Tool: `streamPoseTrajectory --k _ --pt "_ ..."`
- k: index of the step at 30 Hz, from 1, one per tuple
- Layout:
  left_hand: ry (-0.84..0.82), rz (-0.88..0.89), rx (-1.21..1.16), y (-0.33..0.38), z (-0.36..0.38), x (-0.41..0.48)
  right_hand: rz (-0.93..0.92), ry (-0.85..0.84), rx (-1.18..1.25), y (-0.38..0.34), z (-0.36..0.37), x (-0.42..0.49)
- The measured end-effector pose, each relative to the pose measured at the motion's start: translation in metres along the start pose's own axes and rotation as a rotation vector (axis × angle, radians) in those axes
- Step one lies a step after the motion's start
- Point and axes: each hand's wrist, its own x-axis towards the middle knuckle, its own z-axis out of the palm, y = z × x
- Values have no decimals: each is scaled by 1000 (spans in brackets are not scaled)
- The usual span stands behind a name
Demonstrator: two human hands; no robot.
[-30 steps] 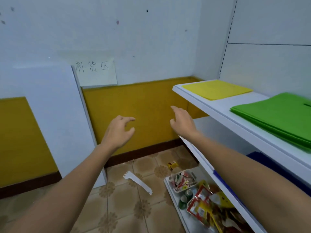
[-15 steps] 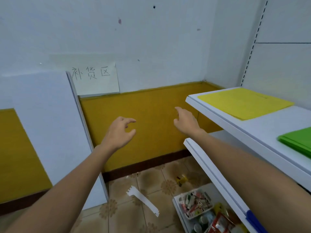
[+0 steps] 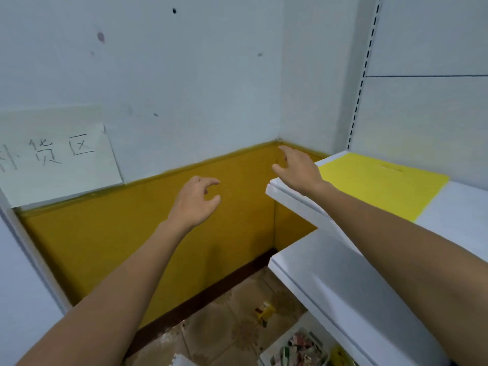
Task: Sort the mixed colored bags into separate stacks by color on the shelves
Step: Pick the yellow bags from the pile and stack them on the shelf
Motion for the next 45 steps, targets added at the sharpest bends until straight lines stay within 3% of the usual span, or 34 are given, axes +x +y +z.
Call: streamPoseTrajectory --k 8,13,16,19,23,26,31,41,45 --pt "-109 204 -179 52 77 105 241 109 -140 96 -38 28" --pt "-261 408 -275 96 128 150 505 187 -254 149 -69 8" --pt "-355 442 -318 121 156 170 677 235 -291 168 -83 -13" --pt "-383 445 -204 139 181 181 869 245 -346 176 -91 -33" --pt "-298 495 43 149 199 178 1114 198 -366 168 -73 -45" --pt "-343 495 -93 147 205 183 1138 243 -429 161 -53 -43" --pt "-390 400 -295 143 206 189 1120 492 -399 155 -44 -45" --pt "-394 343 -352 143 204 189 1026 365 -714 162 -35 -43" --pt "-351 342 -459 142 201 186 949 405 -774 158 -36 -41"
